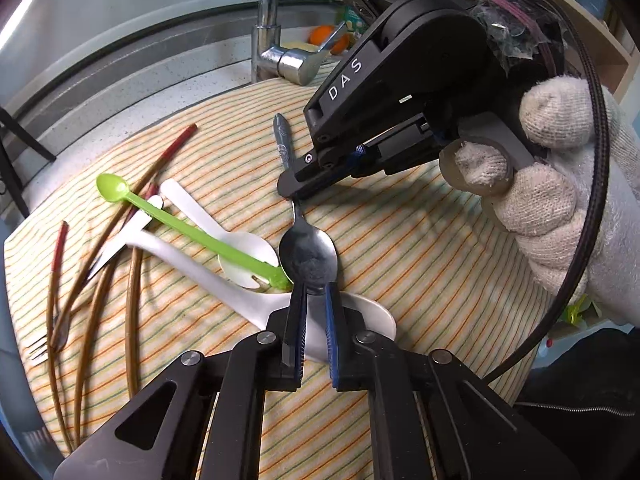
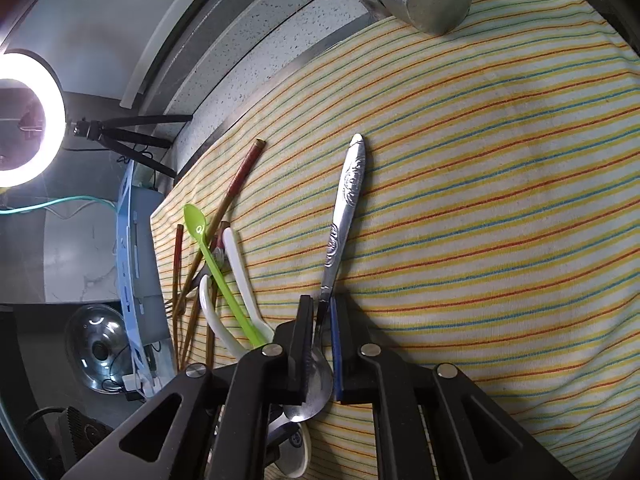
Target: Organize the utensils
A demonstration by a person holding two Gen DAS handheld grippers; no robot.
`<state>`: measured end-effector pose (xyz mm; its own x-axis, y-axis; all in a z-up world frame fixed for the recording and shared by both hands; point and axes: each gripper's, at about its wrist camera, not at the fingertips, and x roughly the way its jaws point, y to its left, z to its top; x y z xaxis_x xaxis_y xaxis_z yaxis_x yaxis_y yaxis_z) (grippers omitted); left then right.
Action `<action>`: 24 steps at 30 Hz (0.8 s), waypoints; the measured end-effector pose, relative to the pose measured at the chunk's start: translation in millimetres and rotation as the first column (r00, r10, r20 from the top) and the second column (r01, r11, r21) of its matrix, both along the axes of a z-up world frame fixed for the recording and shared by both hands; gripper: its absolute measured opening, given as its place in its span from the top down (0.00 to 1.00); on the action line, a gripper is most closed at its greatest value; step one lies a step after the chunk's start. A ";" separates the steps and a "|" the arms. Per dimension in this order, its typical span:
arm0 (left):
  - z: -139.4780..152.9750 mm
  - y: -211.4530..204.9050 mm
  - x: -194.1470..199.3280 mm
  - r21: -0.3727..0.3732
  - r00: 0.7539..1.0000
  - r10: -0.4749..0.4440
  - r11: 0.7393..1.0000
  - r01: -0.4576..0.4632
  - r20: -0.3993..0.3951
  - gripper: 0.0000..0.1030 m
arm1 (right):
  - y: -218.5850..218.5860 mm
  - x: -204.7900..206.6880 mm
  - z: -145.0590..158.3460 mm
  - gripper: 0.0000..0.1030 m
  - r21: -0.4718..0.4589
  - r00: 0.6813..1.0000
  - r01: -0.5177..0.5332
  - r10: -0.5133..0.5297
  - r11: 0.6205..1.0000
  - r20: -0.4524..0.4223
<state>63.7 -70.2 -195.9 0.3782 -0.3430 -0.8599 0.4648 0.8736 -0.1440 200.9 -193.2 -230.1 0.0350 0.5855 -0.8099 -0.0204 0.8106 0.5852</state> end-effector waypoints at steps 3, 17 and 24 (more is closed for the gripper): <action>1.0 -0.8 -1.3 0.012 1.000 0.009 1.000 -0.009 -0.003 0.92 | -0.7 -0.5 -1.1 0.94 0.006 1.000 0.010 -0.010 1.000 -0.002; 5.3 -12.0 29.2 -0.014 0.998 0.040 0.999 -0.041 -0.045 0.65 | -25.8 5.1 -1.9 0.95 0.025 0.995 0.103 -0.103 0.994 -0.005; -8.1 -29.7 44.7 -0.026 0.993 0.071 0.997 -0.074 -0.097 0.64 | -20.8 13.4 2.4 0.85 0.035 1.000 -0.021 0.022 0.999 -0.014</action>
